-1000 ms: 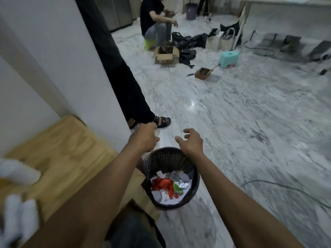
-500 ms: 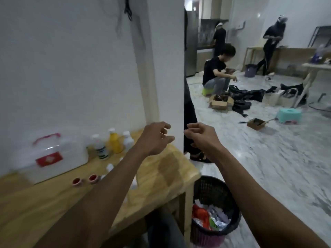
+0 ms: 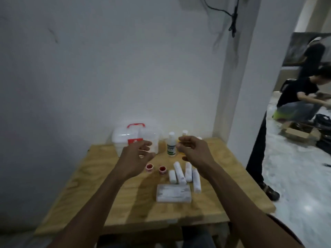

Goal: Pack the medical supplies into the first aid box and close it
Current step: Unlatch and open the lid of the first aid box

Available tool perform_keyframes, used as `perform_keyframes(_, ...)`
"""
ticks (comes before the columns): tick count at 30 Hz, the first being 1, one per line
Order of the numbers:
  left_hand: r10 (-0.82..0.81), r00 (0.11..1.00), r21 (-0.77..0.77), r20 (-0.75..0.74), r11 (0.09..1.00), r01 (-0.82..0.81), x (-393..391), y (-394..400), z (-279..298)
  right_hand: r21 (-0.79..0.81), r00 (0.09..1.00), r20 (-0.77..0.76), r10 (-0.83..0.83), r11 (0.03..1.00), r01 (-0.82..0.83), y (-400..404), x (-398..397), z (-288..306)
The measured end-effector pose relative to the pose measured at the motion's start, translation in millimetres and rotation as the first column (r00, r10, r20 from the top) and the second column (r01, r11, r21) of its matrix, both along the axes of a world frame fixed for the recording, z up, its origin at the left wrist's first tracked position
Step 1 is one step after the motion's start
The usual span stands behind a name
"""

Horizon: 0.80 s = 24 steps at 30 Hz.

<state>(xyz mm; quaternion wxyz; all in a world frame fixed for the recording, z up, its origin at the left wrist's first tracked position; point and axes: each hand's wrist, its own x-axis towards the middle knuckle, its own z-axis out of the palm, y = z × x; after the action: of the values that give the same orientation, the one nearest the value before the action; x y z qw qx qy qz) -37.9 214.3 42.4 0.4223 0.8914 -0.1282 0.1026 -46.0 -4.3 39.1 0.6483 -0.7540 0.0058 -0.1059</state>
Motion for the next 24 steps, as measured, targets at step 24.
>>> perform_keyframes(24,0.318,0.947,-0.132,-0.042,0.938,-0.321,144,88,-46,-0.230,0.995,0.021,-0.102,0.968,0.104,118,148,-49)
